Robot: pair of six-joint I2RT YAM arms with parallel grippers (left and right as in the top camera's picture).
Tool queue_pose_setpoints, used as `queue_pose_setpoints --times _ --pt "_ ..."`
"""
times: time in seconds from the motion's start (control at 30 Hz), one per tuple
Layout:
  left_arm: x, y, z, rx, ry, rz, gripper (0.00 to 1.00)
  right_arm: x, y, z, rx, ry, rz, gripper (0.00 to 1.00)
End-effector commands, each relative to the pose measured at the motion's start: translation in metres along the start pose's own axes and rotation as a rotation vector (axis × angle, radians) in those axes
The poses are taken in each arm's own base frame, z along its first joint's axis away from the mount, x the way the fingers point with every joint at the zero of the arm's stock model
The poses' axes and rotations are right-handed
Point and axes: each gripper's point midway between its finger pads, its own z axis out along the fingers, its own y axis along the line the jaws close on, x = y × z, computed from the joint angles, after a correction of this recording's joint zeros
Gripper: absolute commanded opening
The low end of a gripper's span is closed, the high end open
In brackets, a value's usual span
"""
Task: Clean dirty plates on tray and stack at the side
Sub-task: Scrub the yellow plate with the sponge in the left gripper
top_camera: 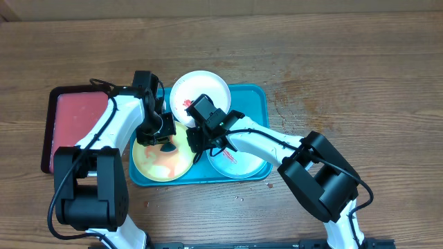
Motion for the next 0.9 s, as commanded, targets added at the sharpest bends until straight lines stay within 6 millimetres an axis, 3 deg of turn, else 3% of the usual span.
queue_pose_setpoints --times 0.0,0.3,0.53,0.67,0.73,0.87 --pt "0.001 0.005 0.004 -0.019 0.009 0.019 0.04 -0.009 -0.007 0.003 0.015 -0.019 0.003 0.11" --pt "0.006 0.091 0.002 -0.489 -0.079 -0.147 0.04 -0.002 -0.011 0.003 0.030 0.006 0.010 0.10" --pt "0.000 0.117 -0.012 -0.647 -0.149 -0.189 0.04 0.002 -0.013 0.003 0.039 0.022 0.015 0.10" --pt "-0.002 0.103 -0.010 -0.562 -0.129 -0.173 0.04 0.002 -0.013 0.003 0.039 0.022 0.015 0.10" --pt "0.000 0.078 0.002 -0.407 -0.074 -0.097 0.04 0.001 -0.013 0.003 0.038 0.021 0.015 0.10" --pt "0.018 0.002 0.021 0.040 0.042 0.095 0.04 0.001 -0.013 0.003 0.038 0.021 0.014 0.10"
